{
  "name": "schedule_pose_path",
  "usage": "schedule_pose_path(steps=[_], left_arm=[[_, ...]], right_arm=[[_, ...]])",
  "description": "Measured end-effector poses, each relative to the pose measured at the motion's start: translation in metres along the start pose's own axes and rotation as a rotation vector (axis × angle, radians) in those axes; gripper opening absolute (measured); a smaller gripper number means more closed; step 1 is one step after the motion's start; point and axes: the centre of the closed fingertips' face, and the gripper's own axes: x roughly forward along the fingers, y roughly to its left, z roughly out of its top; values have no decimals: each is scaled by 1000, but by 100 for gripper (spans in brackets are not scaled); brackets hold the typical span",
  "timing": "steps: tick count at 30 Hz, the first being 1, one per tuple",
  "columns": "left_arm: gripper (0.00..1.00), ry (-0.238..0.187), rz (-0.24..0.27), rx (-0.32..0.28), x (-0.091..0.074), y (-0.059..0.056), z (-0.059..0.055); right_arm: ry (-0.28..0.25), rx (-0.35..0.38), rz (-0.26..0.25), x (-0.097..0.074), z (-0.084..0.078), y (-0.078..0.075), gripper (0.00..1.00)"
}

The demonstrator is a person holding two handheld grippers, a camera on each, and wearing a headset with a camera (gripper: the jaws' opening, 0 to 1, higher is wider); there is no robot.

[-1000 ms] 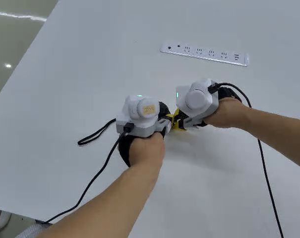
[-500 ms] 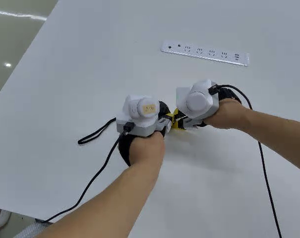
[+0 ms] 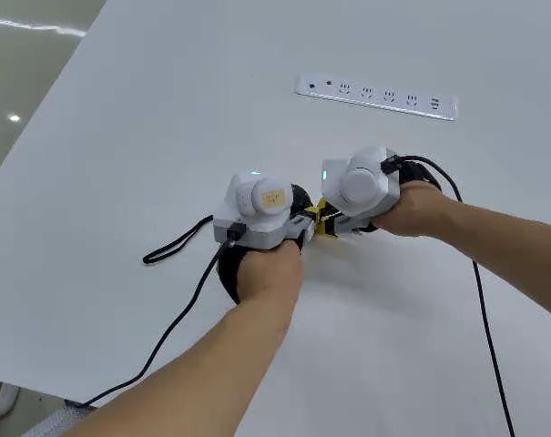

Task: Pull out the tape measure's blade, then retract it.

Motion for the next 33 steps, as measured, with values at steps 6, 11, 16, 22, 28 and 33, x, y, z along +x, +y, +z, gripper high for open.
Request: schedule_pose_path(steps=[6,11,16,22,28,33], left_arm=[[59,-2,2,3,0,0,0],[60,-4,5,4,0,0,0],[61,-1,8,5,1,0,1],[62,-12,2,-24,2,1,3],[63,-9,-6,-12,1,0,3],[64,-6,-8,1,1,0,1]], right_arm=[[-1,4,-5,0,-1,0,13],[-3,8,-11,-1,-1,0,13],[5,11,-17,0,-2,-1,14],[18,0,-26,0,-2,-2,15],[19,7,-36,1,-2,-2,16],[22,21,-44,1,-2,-3,16]])
